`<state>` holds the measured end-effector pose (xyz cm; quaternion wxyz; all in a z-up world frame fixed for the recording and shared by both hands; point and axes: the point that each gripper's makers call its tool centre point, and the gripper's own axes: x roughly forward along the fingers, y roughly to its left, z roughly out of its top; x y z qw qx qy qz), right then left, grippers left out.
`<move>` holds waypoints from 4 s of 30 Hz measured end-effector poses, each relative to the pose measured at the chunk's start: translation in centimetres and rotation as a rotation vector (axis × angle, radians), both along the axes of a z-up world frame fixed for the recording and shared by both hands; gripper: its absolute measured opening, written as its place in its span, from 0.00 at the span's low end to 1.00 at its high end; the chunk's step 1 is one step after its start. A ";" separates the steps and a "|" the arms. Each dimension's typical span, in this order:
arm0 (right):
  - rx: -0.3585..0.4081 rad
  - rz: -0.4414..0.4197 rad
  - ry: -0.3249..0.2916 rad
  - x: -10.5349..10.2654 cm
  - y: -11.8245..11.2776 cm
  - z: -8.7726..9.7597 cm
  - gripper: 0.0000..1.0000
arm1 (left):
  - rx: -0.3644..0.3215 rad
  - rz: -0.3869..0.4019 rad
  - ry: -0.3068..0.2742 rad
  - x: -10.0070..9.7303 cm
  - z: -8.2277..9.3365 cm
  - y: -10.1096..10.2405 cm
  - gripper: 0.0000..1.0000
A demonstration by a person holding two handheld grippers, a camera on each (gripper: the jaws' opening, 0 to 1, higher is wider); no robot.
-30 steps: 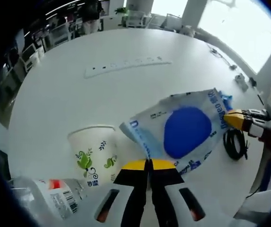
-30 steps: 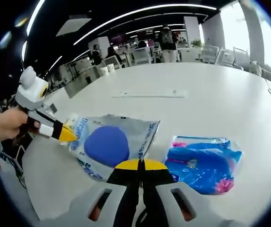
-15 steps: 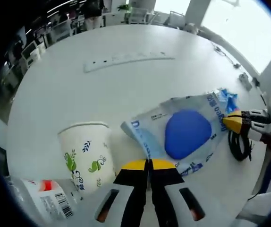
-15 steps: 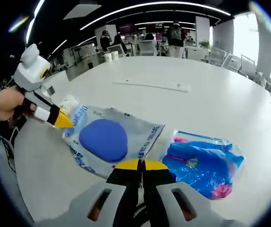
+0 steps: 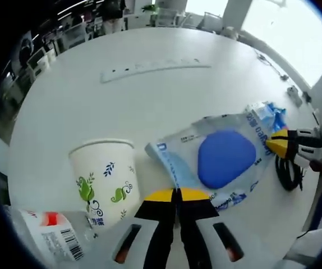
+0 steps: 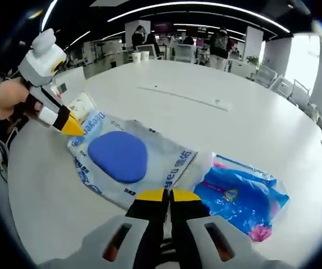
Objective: Arrange the tabletop items into an orderly group along one side of the table until the central work area is clear of visible clutter.
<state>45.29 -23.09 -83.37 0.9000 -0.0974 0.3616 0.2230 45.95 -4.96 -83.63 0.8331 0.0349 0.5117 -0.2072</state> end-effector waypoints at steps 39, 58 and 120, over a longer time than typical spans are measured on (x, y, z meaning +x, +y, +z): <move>0.087 0.001 -0.134 -1.2 0.9 5.2 0.44 | -0.167 -0.038 -0.169 -1.0 5.6 -2.0 0.80; 0.107 -0.007 -0.113 -4.2 1.2 6.8 0.47 | -0.238 -0.044 -0.203 -3.5 8.3 -0.9 0.97; 0.154 0.046 -0.118 -8.9 7.1 9.7 0.47 | -0.206 0.017 -0.338 -12.5 11.5 10.7 0.97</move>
